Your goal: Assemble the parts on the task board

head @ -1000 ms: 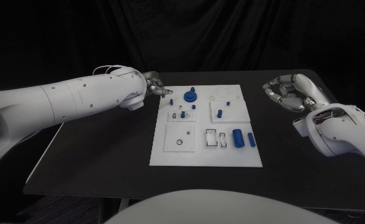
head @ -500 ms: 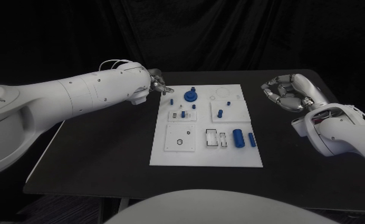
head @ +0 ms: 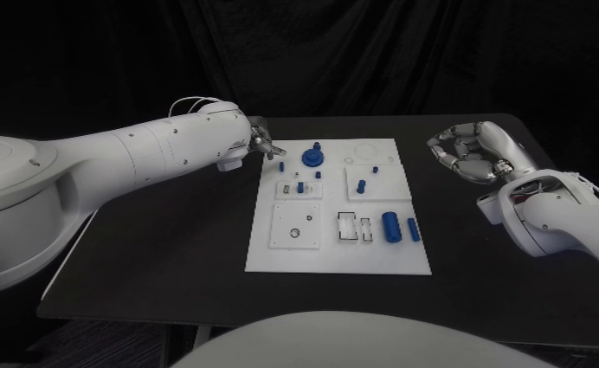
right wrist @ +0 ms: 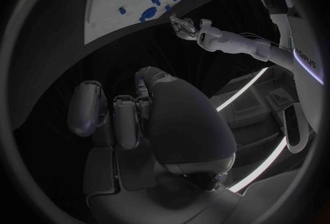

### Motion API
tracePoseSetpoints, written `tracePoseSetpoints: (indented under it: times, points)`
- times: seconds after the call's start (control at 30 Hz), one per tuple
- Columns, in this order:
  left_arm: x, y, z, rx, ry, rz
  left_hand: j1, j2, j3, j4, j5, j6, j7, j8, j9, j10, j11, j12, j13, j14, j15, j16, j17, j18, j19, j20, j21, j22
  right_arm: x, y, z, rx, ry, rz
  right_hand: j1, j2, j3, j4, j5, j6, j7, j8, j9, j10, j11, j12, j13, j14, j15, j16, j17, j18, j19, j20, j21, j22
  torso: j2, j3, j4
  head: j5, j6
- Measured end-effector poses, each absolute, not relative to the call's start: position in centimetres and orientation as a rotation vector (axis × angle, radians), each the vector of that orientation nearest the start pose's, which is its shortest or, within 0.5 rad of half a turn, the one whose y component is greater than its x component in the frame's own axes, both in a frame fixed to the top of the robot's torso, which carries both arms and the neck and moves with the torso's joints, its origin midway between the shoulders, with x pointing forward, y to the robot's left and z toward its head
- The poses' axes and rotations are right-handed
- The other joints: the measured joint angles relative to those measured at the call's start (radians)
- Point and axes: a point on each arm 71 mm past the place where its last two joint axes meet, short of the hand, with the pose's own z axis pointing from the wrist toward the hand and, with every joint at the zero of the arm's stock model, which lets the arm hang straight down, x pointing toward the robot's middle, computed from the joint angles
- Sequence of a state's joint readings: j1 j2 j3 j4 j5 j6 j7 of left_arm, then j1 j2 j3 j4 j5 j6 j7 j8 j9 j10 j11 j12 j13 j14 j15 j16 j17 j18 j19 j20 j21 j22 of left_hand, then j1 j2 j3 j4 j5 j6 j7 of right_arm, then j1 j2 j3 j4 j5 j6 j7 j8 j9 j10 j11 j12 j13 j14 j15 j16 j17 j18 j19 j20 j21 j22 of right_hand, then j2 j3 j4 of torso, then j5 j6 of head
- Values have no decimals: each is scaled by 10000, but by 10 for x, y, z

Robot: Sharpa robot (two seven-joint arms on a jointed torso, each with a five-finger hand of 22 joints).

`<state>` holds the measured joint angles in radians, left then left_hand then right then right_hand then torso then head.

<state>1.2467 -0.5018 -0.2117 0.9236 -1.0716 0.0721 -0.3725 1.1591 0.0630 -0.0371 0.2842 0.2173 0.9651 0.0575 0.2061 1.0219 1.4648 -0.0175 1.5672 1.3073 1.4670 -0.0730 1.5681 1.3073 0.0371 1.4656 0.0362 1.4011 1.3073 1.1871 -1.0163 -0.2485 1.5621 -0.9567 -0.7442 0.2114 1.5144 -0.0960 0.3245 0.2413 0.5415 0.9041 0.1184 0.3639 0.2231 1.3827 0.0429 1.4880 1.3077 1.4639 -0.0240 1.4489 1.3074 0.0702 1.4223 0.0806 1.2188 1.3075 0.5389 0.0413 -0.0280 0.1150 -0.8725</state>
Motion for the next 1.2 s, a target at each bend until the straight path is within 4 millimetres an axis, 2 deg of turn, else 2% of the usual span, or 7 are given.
tracePoseSetpoints:
  times: [0.23,0.57,0.9,0.97,1.2]
  points:
    - [561,224,-278,-2322,22752,-1868,50,49,-69,-14,230,146,29,-88,-176,0,0,0,0,0,0,0,0,0,2,69,-39,0,441,-287,-230,2974,14725,7728,0,0,0,0,0,0,0,0,0,0,0,0,-1,0,0,0,0,0,0,0,0,6,-1,1,-2,21,0]
    - [560,221,-282,-2211,22995,-1841,145,145,-68,-14,440,177,-2,-205,-331,0,0,0,1,0,-1,0,0,1,2,68,-130,0,441,-288,-230,2982,14731,7706,0,0,0,0,0,0,0,0,0,0,0,0,-1,0,0,0,0,0,0,0,0,4,-1,3,1,-35,0]
    - [559,216,-285,-2131,23103,-1865,189,189,-68,-14,492,212,33,-310,-417,0,-1,0,1,-36,35,0,0,1,1,68,-368,0,441,-289,-230,2988,14745,7701,0,0,0,0,0,0,0,0,0,0,0,0,-2,0,0,0,0,0,0,0,0,3,0,2,4,-49,0]
    - [559,215,-287,-2122,23136,-1863,228,227,-68,-14,608,248,-3,-353,-464,0,-1,0,1,-37,35,0,0,0,1,67,-367,0,441,-288,-230,2989,14750,7705,0,0,0,0,0,0,0,0,1,0,0,0,-2,0,0,0,0,-1,0,0,0,3,-1,2,4,-73,0]
    - [558,215,-289,-2118,23193,-1844,234,234,-68,-14,666,248,-3,-358,-504,0,-1,0,1,-37,35,0,0,1,1,67,-367,-1,440,-289,-230,2997,14767,7697,0,0,0,0,0,0,0,0,0,0,0,0,-2,0,0,0,0,-1,0,0,0,2,-6,2,4,-111,0]
